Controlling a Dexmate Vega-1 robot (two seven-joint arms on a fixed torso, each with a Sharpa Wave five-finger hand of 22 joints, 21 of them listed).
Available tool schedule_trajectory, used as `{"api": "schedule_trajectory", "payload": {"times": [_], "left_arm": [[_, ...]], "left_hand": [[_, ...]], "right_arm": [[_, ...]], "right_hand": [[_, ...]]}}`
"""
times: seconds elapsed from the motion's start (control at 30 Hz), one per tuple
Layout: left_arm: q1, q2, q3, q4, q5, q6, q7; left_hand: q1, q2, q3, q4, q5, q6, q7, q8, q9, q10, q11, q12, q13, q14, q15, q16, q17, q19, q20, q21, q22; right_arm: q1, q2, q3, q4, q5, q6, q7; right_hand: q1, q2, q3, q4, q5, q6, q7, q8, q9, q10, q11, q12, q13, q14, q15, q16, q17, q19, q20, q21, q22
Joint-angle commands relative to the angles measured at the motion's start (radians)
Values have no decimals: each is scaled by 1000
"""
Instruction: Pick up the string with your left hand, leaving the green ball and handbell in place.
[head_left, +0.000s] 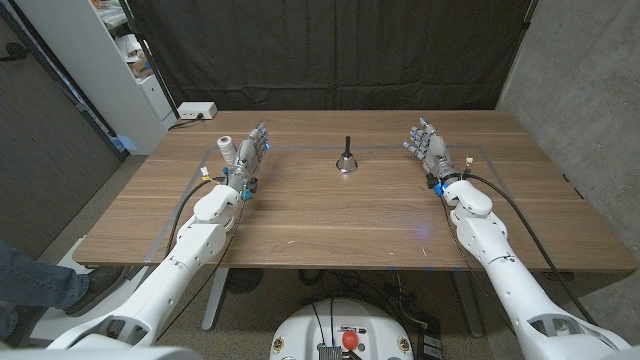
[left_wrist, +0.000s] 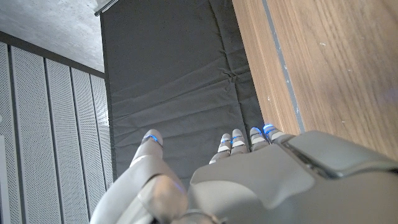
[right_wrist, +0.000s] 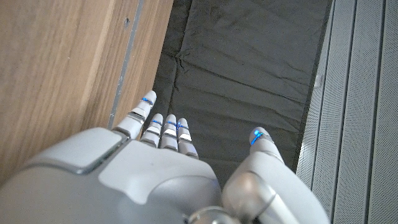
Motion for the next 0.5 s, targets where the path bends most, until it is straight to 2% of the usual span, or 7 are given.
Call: {"api": "schedule_trajectory", "payload": {"times": [0.03,0.5], "left_arm": [[18,-38,-73,-33,88,61,-39],[31,-50,-104,-55,125,96,-43]], "left_hand": [[5,8,6,-1,0,9,4,6,5,-1,-1,5,-1,-3,-4,7,5,0,6,-2,2],[13,19,11,-4,-5,13,2,6,5,2,-3,6,-7,0,-4,6,5,2,7,-5,3]], "right_arm": [[-1,176,185,-13,-159,-43,94],[27,237,248,17,-247,-42,137]], "right_hand": [[8,8,6,0,4,3,0,6,3,-6,0,-5,3,-8,1,4,0,3,-5,-1,3],[8,11,5,0,6,5,-3,5,3,-6,2,-8,4,-11,2,3,-3,2,-4,-8,3]]}}
